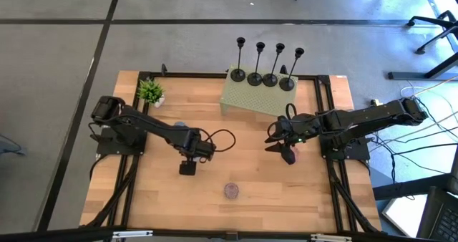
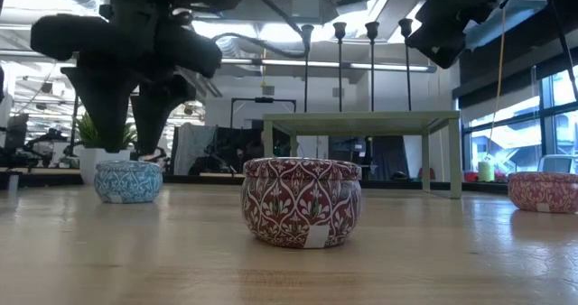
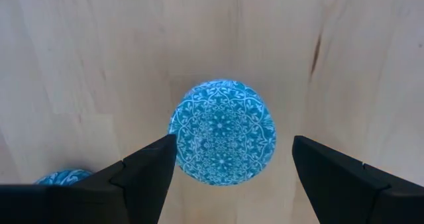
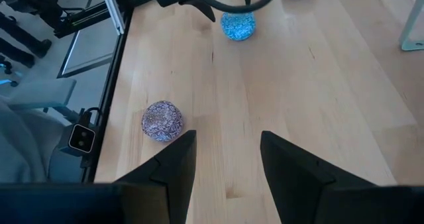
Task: Pick & Place candle stick holders
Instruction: Put the patterned light blue scented candle on the shelf aligned with the black candle holder
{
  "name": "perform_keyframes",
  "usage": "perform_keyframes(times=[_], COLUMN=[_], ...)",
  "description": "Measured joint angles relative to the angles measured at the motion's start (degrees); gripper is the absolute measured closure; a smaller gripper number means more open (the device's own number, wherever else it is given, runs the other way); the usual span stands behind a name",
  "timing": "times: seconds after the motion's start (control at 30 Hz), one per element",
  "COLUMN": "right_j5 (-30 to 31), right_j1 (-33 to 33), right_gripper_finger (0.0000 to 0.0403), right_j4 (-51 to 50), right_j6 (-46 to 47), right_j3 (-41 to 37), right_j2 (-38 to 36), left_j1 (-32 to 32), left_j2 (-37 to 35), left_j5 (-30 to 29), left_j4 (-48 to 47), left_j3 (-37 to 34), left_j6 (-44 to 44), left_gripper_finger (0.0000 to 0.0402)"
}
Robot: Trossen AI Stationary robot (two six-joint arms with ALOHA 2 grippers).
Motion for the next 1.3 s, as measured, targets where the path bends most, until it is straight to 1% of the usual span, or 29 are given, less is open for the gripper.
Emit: perform_keyframes(times=[0.43,0.73,0.93,1.3], right_j5=[0.0,0.0,0.0,-0.2], right_j1=[0.0,0.0,0.0,0.0], right_gripper_finger=[0.0231,0.0231,0.0231,0.0231], right_j4=[0.0,0.0,0.1,2.3], right_j6=[0.0,0.0,-0.1,-0.8], right_j3=[0.0,0.0,0.0,0.0], right_j2=[0.0,0.0,0.0,0.0], left_j1=[0.7,0.7,0.5,0.6], left_j2=[2.8,2.6,2.6,2.6], left_j5=[0.9,0.1,0.0,-0.5], left_j4=[0.3,-0.4,-3.0,-3.2], left_j3=[0.2,0.1,0.1,0.1], left_j6=[0.8,0.8,0.7,-0.4], left_gripper_finger=[0.0102,0.0102,0.0103,0.0103])
